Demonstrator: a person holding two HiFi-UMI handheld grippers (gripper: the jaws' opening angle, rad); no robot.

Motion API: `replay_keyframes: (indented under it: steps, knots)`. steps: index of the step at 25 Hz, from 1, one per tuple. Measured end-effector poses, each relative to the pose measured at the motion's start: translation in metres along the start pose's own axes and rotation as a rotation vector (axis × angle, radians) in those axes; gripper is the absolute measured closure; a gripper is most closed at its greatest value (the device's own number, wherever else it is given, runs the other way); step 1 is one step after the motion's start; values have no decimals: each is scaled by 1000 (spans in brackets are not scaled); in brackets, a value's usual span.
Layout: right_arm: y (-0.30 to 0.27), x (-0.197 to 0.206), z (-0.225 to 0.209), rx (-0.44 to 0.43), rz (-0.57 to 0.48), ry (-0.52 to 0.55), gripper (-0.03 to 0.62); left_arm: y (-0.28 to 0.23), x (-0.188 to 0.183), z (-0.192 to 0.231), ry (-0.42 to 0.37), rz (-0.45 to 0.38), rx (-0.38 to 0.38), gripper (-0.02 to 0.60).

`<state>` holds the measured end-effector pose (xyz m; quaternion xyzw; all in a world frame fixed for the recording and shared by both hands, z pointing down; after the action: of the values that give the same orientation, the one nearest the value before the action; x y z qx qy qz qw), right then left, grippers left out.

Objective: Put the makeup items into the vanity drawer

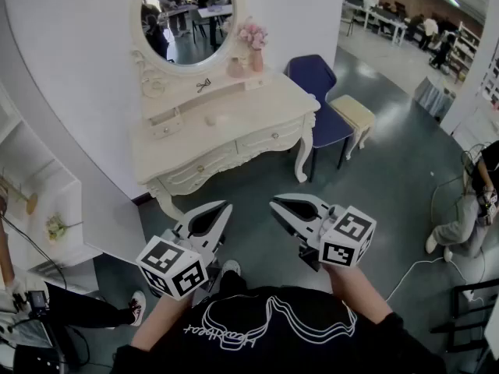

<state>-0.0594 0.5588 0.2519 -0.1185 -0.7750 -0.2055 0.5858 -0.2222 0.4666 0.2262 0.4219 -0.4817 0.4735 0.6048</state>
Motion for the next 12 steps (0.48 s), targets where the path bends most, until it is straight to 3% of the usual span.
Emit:
replay_keyframes:
  steps: [12]
  knots:
    - [15, -5, 0, 12, -4, 2, 588, -9, 3, -12, 1, 5, 23, 577]
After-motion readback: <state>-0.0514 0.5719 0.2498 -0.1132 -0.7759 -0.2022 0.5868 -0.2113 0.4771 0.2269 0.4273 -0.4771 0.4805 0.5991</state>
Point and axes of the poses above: the fingertips, and each gripper's own axes: y backward along the fingers, z to its left, x out of its underside, the point moved 7 cm from there along y, backward along the fingers, and after that the axes turned 9 degrees about -z, right-handed, at the moved point
